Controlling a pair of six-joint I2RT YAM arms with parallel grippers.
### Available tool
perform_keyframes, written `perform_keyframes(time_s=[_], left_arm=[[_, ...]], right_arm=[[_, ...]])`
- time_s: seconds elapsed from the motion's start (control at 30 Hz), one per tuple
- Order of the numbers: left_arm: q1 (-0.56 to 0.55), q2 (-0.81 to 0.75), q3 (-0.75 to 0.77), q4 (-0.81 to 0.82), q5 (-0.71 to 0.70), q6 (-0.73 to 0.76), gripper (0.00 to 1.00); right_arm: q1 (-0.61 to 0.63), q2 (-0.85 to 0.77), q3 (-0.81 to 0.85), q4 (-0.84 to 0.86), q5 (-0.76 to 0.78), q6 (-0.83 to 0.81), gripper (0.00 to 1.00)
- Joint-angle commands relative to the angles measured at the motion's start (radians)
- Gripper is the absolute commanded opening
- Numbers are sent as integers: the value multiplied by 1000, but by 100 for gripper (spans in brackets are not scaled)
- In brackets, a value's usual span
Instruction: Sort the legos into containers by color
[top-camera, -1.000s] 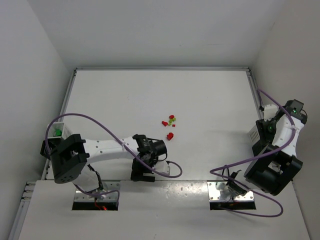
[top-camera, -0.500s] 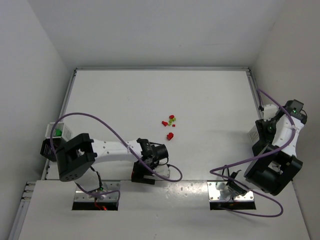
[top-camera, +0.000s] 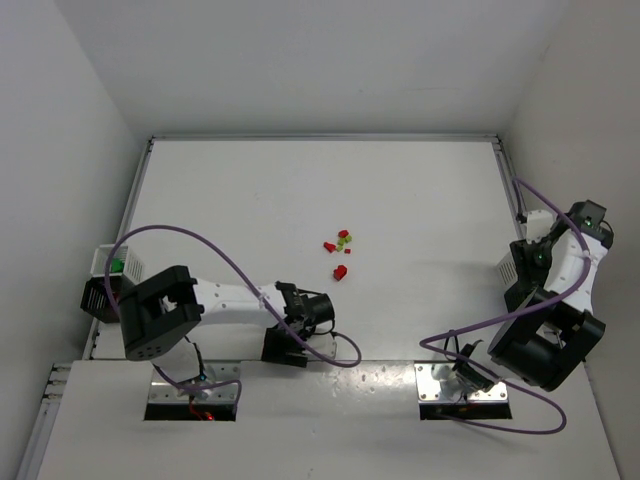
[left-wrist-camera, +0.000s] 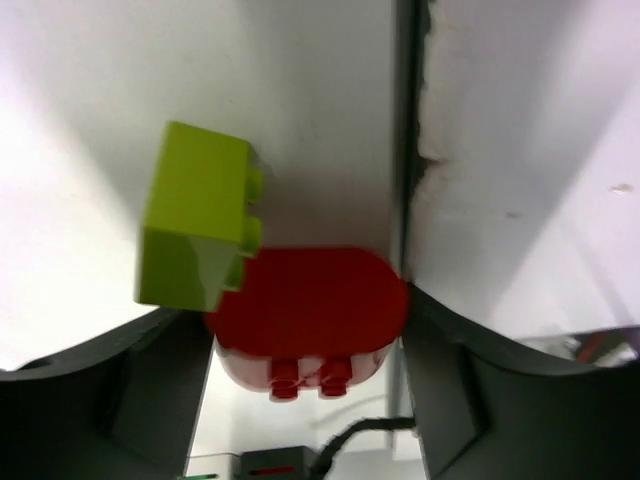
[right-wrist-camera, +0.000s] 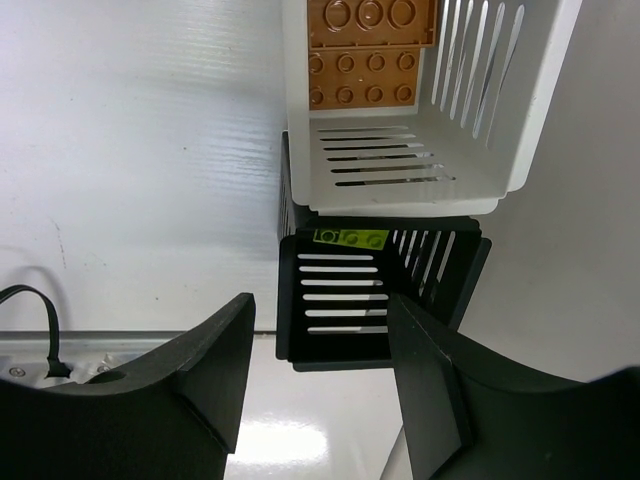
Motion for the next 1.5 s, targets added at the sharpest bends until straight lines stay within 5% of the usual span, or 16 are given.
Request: perform_keyframes(time_s=[0.0,0.23,0.6,1.03,1.3,1.47], left_arm=[[-12,12,-4,85,-22,12,73],[20,3,-4,120,-31,12,45],[284,-167,159,111,-76,-103,40],[936,-322,413,-44,-2,-384,28],[1318,-417,413,-127,34,-370,27],[1467,-454,413,-167,74,-335,27]], right_arm=[[4,1,19,-9,-17,-14,56],[24,-8,10,-55,-37,-50,56],[242,-2,22,-138,-215,41,56],[910,171,113,6,-339,376,52],[1455,303,151,130,-280,472,51],[1624,406,226,176,-197,519,51]])
